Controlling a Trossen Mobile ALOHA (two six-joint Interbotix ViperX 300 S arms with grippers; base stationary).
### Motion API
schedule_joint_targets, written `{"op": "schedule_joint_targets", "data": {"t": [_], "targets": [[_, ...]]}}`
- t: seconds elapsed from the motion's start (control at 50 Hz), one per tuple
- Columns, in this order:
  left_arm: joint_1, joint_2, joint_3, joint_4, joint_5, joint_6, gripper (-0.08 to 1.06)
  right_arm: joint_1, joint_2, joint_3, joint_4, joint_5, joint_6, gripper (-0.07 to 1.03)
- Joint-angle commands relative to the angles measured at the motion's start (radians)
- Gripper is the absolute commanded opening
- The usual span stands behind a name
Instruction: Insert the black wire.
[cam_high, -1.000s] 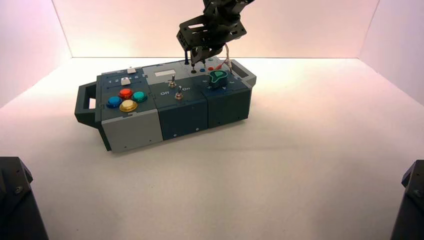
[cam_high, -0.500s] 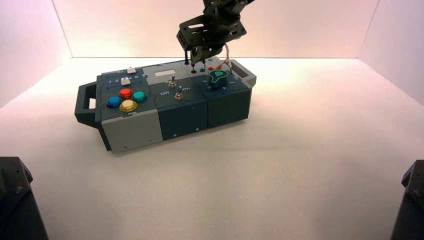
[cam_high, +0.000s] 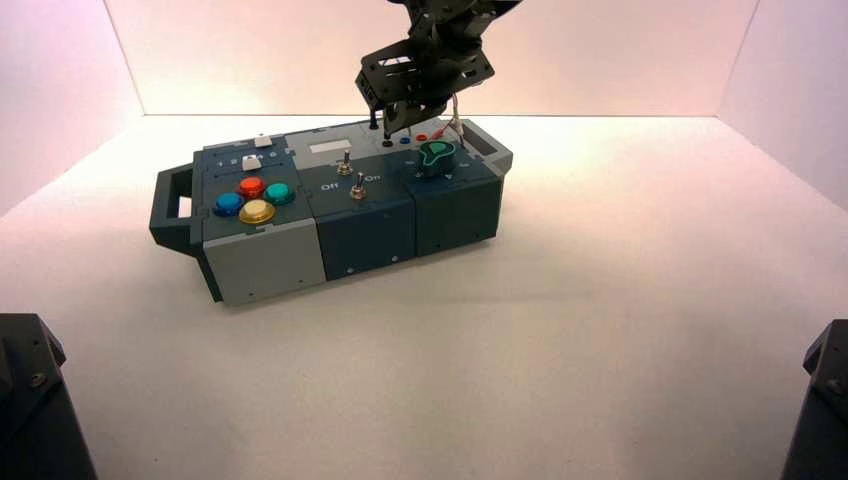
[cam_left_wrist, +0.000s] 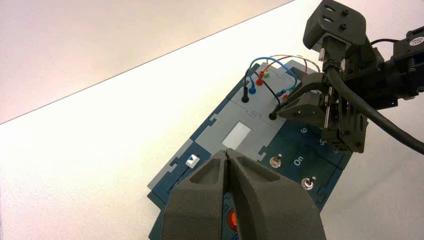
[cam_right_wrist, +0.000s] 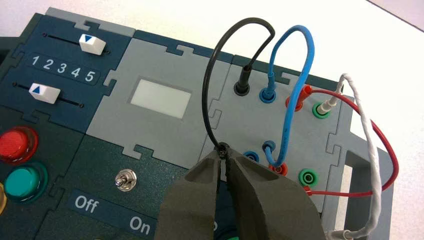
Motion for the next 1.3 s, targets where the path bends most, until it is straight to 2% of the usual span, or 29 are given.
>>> {"op": "schedule_joint_targets", "data": {"t": [0.02,0.72,0.96,1.06,1.22,1.3], "targets": [[0.003,-0.006,-0.012,0.000,-0.008,0.000,-0.03,0.003,-0.008,0.002,0.002,0.008,0.000,-0.02],[0.003,-0.006,-0.011,0.000,-0.011,0.000,-0.03,0.003,0.048,0.009,0.002,0.018,0.000,-0.02],[0.003,-0.006,-0.009,-0.003,-0.011,-0.002,-0.03,0.003,-0.011,0.009,0.002,0.025,0.000,-0.02],[0.003,-0.006,-0.009,-0.003,-0.011,-0.006,-0.03,0.003,-0.040,0.000,0.002,0.054,0.000,0.04],[0.003,-0.006,-0.009,-0.003,-0.011,-0.006,-0.03,0.003,-0.060,-0.012,0.002,0.066,0.002,0.29],[0.003,-0.006,-0.009,-0.003,-0.012,-0.006,-0.03,0.003,-0.064,-0.023,0.002,0.083,0.002,0.32]]}}
